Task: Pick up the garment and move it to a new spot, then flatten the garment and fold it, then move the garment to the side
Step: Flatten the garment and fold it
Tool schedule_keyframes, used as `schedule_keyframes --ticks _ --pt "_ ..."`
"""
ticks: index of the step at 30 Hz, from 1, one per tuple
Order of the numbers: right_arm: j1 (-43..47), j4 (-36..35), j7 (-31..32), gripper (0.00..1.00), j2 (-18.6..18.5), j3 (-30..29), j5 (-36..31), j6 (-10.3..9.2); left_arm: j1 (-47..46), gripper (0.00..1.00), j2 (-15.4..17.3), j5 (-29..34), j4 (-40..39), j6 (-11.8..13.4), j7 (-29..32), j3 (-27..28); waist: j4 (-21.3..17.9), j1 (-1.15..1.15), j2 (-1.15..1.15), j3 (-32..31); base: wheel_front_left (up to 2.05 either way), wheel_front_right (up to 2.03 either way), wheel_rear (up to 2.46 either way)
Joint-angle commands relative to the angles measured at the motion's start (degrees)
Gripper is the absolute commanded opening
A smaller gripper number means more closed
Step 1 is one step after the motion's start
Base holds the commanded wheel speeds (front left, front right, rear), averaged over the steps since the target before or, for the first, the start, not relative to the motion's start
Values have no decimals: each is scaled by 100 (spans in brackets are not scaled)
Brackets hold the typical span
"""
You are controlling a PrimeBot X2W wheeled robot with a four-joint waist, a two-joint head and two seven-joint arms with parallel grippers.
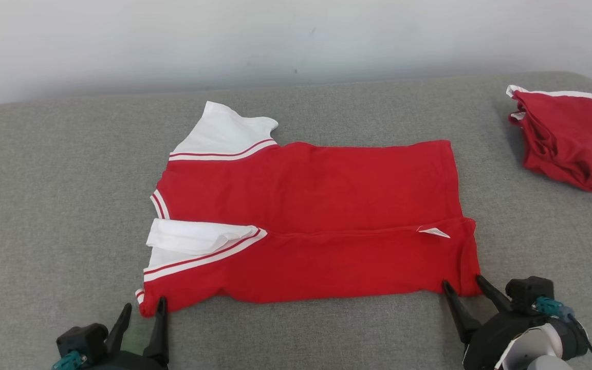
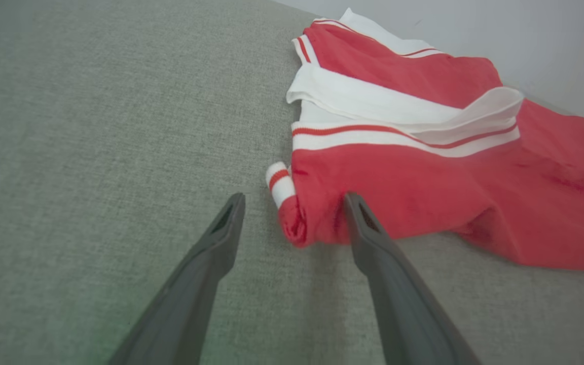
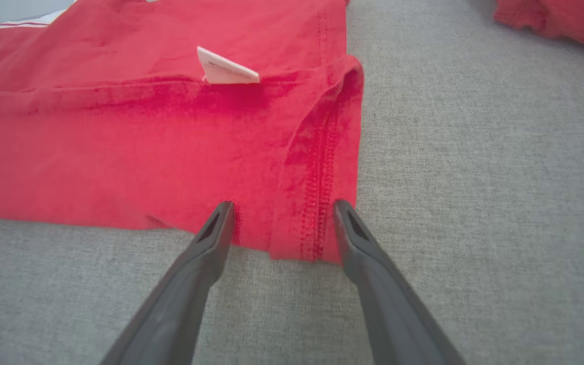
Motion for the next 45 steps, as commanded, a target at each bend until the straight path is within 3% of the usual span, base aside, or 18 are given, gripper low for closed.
schedule_keyframes --ticks 1,10,11,12,13,14,15,27,40,41,42,43,45 --pt "-56 84 -72 100 9 33 -138 -16 1 100 -34 48 55 -6 -17 9 -23 0 -1 18 0 0 0" --pt "-269 855 -423 100 126 -184 -403 -16 -151 100 -162 272 397 -89 -21 94 -17 0 -1 38 0 0 0" --pt "-295 933 -425 56 158 -173 -370 -16 -162 100 -184 287 461 -97 -20 107 -16 0 -1 37 0 0 0" --pt "-328 1000 -439 33 184 -149 -366 -16 -170 100 -209 288 544 -110 -19 98 -15 0 -1 35 0 0 0" --pt "-363 1042 -487 0 214 -125 -346 -16 -193 51 -228 294 596 -136 -19 103 -14 0 -1 35 0 0 0" --pt "-389 1086 -522 0 232 -104 -339 -16 -210 38 -246 278 656 -148 -19 111 -14 0 -1 31 0 0 0" --pt "-417 1125 -565 0 256 -76 -309 -16 -221 0 -261 293 730 -172 -20 107 -14 0 -1 21 0 0 0" --pt "174 1010 -1055 0 49 -205 140 -17 396 0 -270 484 541 -305 -21 491 77 0 -1 -452 0 0 0" --pt "1375 -179 -459 0 85 -604 241 -17 1442 0 -387 549 -349 -57 23 685 81 0 -1 -556 0 0 0" --pt "1397 -251 -454 15 106 -645 192 -17 1459 0 -367 570 -381 -37 19 681 89 0 -1 -564 0 0 0" --pt "1429 -315 -447 88 153 -682 184 -17 1470 71 -351 611 -416 -36 15 663 99 0 -1 -581 0 0 0" --pt "1462 -362 -418 100 213 -722 224 -17 1474 100 -356 641 -472 -7 9 651 104 0 -1 -596 0 0 0" --pt "1504 -475 -444 100 271 -822 178 -17 1520 100 -371 654 -581 24 -1 678 115 0 -1 -633 0 0 0"
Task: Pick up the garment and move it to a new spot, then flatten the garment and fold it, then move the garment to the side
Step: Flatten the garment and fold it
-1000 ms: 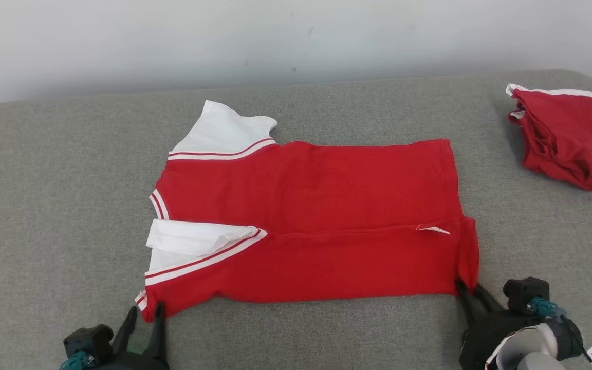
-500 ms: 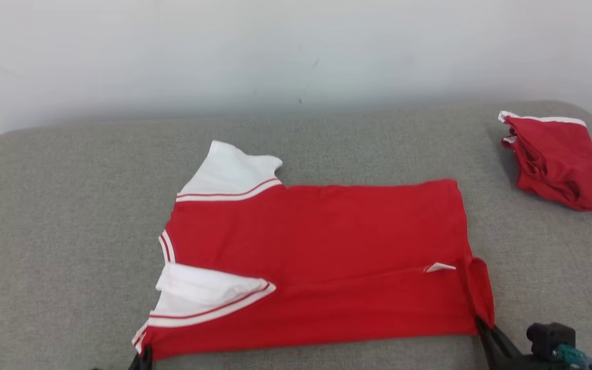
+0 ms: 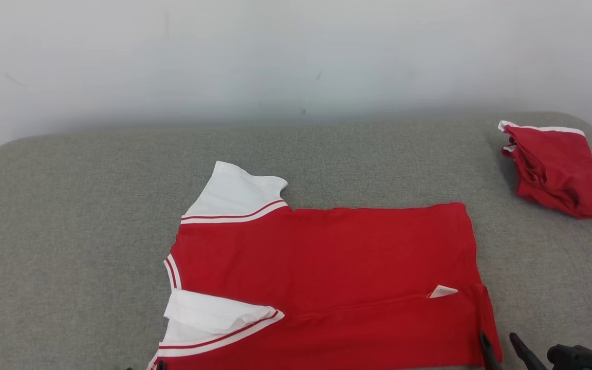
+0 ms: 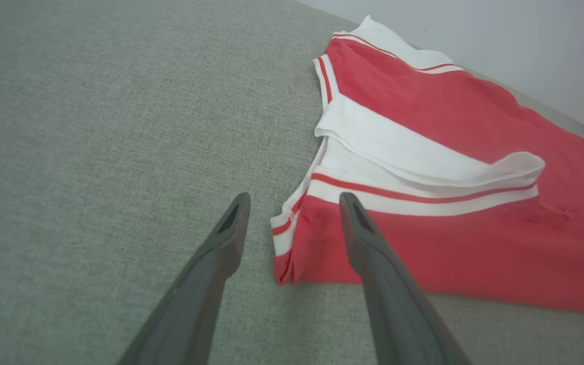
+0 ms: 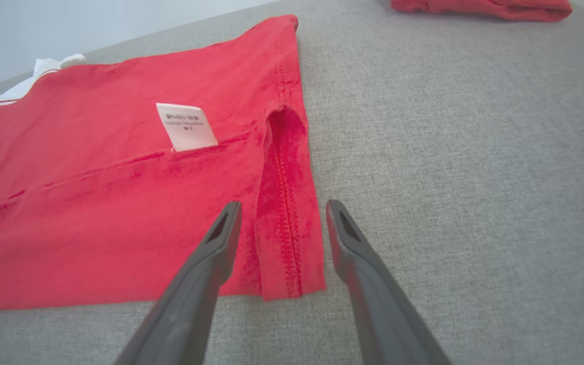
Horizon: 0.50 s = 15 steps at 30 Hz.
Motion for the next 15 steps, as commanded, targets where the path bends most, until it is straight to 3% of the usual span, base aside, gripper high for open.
schedule_keyframes --ticks 1,7,15 --pt "71 -72 -57 100 28 -17 -50 -16 103 100 7 5 -39 29 -19 28 10 0 0 -30 0 0 0" --pt "127 -497 -466 100 166 -55 -130 -16 231 100 -43 508 -696 78 -33 487 11 0 0 -152 0 0 0" --pt "107 -734 -1125 100 569 -10 -344 -16 472 100 -545 1800 -1629 -18 -36 1220 -3 0 0 -235 0 0 0"
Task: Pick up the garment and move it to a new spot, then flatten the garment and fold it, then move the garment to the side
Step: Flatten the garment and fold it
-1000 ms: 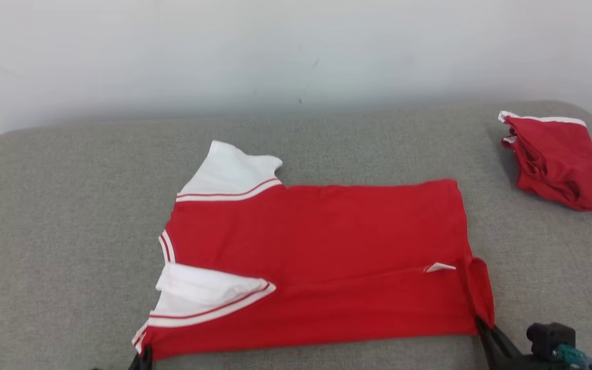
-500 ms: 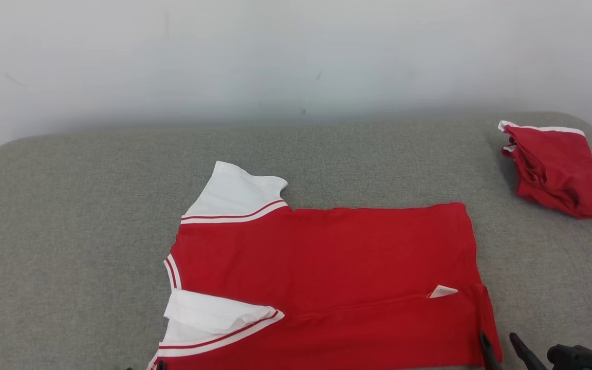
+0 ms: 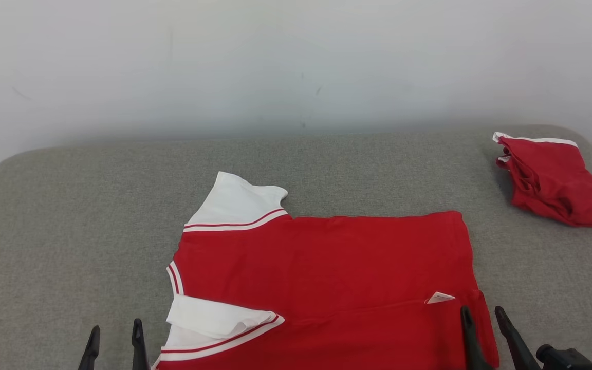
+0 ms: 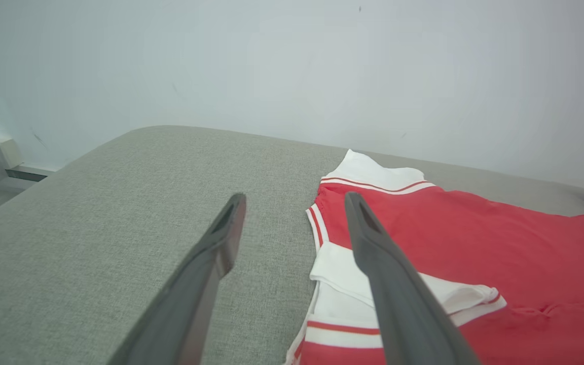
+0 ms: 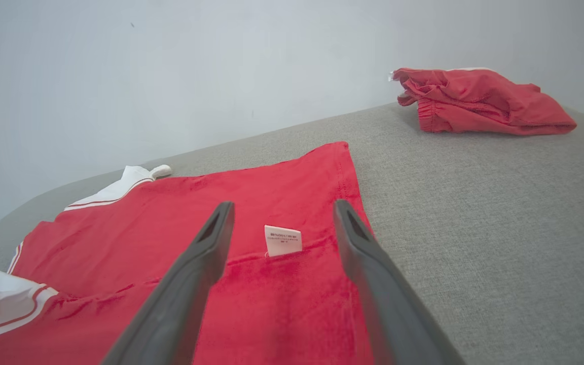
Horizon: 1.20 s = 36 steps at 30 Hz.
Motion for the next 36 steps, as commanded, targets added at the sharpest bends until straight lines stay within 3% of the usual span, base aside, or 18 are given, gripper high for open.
schedule_keyframes --ticks 1,11,17,24,29,31,36 --pt "48 -13 -54 100 60 -6 -71 -16 92 100 -59 129 -56 -47 -15 75 5 0 0 -7 0 0 0" --pt "232 -418 -91 100 461 -43 -669 -16 285 100 -330 1177 -128 -278 -16 247 35 0 0 27 0 0 0" --pt "315 -587 -93 100 538 -71 -873 -16 331 100 -386 1191 12 -336 -16 409 -14 0 0 88 0 0 0" --pt "-104 -523 -93 100 543 -74 -884 -16 -230 100 -383 1029 102 -515 -16 689 -228 0 0 305 0 0 0" --pt "-889 -206 -93 100 305 186 -905 -16 -1219 100 10 763 620 -710 -16 908 -580 0 0 721 0 0 0" --pt "-1467 57 -85 100 203 276 -837 -16 -2003 100 428 519 1131 -775 83 759 -797 0 0 995 0 0 0" --pt "-2313 515 -84 100 133 371 -720 -16 -3269 100 1070 -64 1567 -789 613 321 -1111 0 0 1433 0 0 0"
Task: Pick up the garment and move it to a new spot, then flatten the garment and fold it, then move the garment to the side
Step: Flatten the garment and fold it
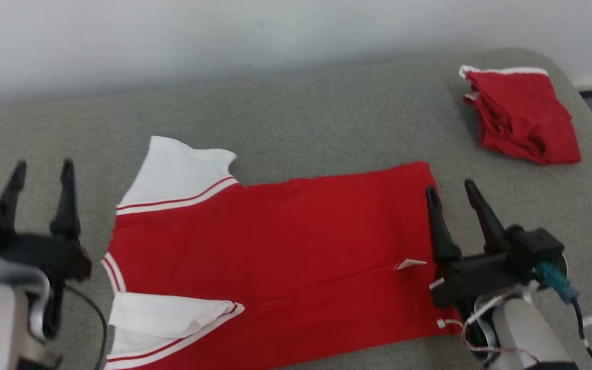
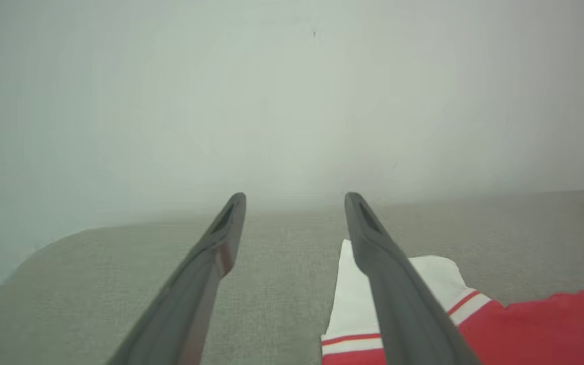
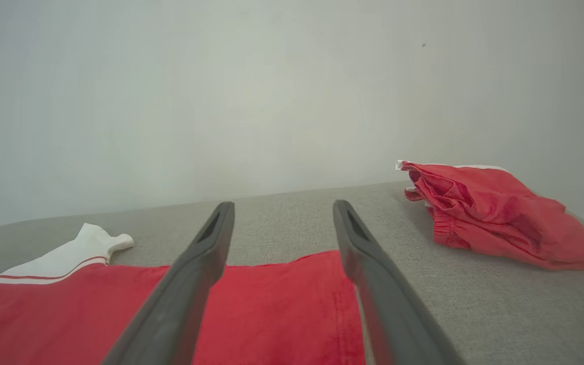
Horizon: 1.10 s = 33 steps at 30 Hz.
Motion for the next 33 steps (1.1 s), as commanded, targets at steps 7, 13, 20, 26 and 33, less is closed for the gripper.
schedule_keyframes --ticks 7,13,20,26,33 --pt "-1009 685 0 100 46 255 155 -16 -1530 100 804 -940 458 -7 1012 -920 -796 -1 -1 1001 0 0 0" --pt "-1530 904 0 100 83 438 268 -16 -2269 100 1148 -1500 1008 -8 1853 -1514 -1030 -1 -1 1311 0 0 0" --pt "-1765 967 0 100 72 536 323 -16 -2750 100 1324 -1564 1737 -7 2365 -1982 -1127 -1 -1 1483 0 0 0" --pt "-1867 982 0 100 61 602 341 -16 -2946 100 1361 -1590 2207 -8 2362 -2223 -1151 -1 -1 1546 0 0 0" --pt "-1962 1181 0 100 1 728 380 -16 -3092 89 1255 -1718 2657 -8 2356 -2328 -1154 -1 -1 1633 0 0 0"
